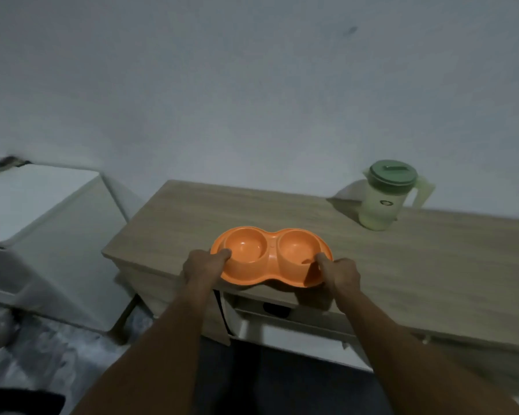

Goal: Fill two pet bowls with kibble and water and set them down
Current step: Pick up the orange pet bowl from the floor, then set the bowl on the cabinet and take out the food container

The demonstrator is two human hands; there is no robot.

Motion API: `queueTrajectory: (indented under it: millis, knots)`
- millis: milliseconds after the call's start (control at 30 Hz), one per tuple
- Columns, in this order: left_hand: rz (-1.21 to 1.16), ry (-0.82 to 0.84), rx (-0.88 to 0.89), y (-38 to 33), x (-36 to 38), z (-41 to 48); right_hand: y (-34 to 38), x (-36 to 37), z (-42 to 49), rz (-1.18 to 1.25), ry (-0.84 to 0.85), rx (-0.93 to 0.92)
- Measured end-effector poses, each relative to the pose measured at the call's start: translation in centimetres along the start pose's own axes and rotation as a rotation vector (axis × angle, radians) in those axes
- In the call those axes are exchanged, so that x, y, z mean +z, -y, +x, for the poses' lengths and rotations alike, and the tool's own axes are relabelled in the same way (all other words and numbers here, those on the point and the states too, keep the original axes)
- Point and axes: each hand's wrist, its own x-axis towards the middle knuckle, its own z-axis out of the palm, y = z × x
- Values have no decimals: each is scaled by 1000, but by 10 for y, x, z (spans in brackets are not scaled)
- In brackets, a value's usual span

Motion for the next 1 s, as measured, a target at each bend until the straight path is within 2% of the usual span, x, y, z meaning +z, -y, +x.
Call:
queueTrajectory:
  millis: [233, 500, 700, 1000]
  knots:
    - [81, 157, 27, 5, 8, 67, -5, 46, -1, -14, -114, 106]
    - [204, 318, 68, 21, -1, 97, -4, 67, -10, -137, -185, 83]
    - [190, 361, 98, 21, -3, 98, -2, 68, -11, -141, -211, 106]
    - [88, 309, 99, 21, -5, 85, -4, 69, -20, -36, -261, 132]
